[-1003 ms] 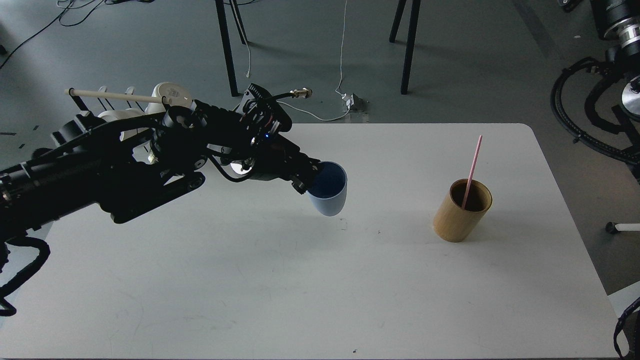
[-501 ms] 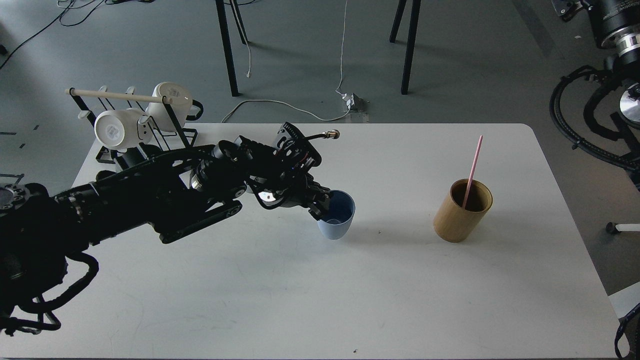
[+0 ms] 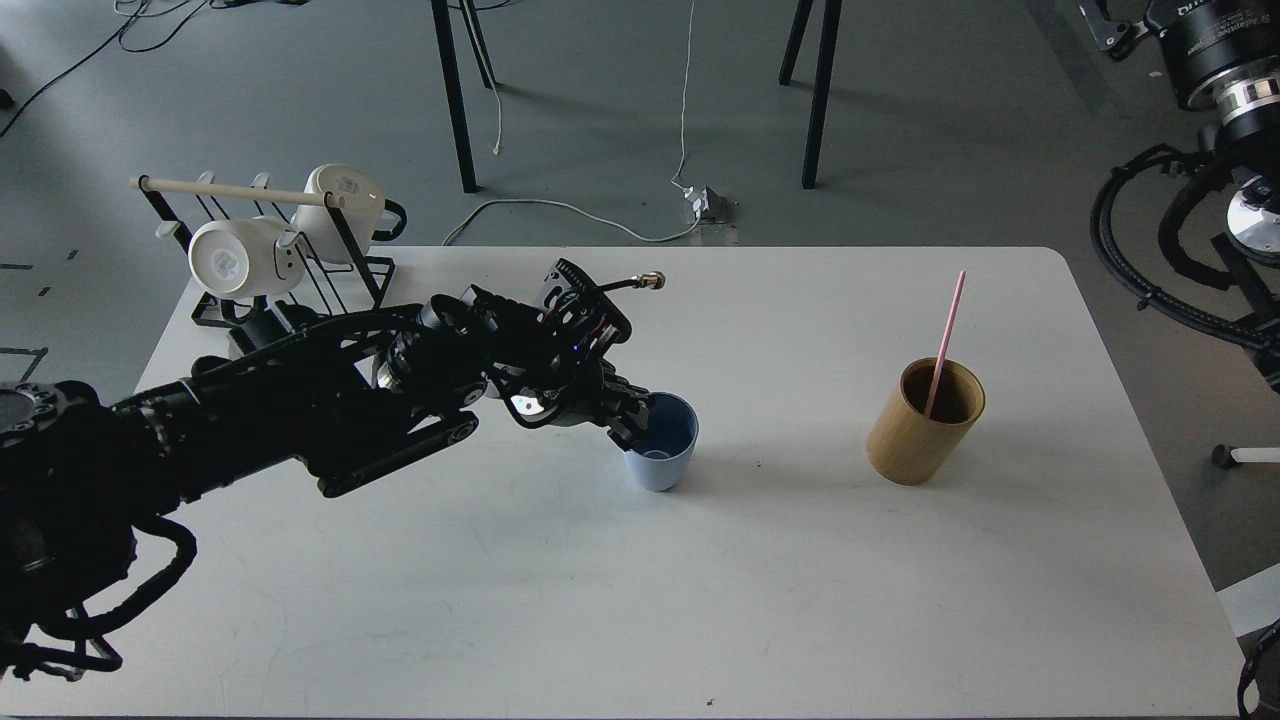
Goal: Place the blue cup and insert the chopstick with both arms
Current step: 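Carry the blue cup toward the table center and set it down, then release the blue cup and retract the left arm to rest, then reach the right gripper to the straw in the tan cup and grasp it, then lift the straw up out of the tan cup with the right gripper, then move the straw over the blue cup and lower it inside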
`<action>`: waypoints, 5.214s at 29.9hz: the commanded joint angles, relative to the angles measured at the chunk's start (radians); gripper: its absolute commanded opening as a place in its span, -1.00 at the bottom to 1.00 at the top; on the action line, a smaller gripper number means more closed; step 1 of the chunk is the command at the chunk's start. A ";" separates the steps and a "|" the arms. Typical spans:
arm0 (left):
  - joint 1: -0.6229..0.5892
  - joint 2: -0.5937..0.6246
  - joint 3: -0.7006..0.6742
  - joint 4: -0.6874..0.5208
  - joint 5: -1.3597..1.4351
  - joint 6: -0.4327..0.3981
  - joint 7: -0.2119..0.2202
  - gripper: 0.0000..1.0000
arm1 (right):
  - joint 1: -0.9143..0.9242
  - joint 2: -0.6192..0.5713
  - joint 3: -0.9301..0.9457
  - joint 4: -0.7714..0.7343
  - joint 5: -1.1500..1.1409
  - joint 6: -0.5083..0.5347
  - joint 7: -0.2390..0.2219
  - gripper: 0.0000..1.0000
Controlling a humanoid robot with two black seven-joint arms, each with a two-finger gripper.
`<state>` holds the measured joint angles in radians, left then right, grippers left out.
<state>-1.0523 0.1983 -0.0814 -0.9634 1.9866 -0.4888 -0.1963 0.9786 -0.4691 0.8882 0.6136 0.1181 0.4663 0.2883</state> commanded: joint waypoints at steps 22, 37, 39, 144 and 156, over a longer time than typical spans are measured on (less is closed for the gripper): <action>0.000 0.160 -0.297 -0.006 -0.354 0.000 -0.153 0.79 | -0.011 -0.181 -0.124 0.098 -0.003 -0.040 0.000 1.00; 0.005 0.277 -0.503 0.276 -1.705 0.000 -0.198 0.99 | -0.032 -0.480 -0.420 0.610 -0.444 -0.345 -0.001 0.99; 0.009 0.273 -0.505 0.351 -1.888 0.000 -0.198 0.99 | -0.032 -0.519 -0.463 0.665 -0.527 -0.405 -0.001 0.99; 0.149 0.225 -0.495 0.505 -2.290 0.000 -0.187 0.99 | 0.072 0.126 -0.848 0.580 -1.515 -0.621 -0.169 -0.99; 0.150 0.225 -0.494 0.506 -2.289 0.000 -0.187 0.99 | -0.012 0.135 -0.853 0.560 -1.537 -0.621 -0.170 -0.94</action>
<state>-0.9033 0.4244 -0.5753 -0.4583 -0.3022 -0.4887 -0.3834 0.9911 -0.3394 0.0373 1.1780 -1.4056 -0.1551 0.1188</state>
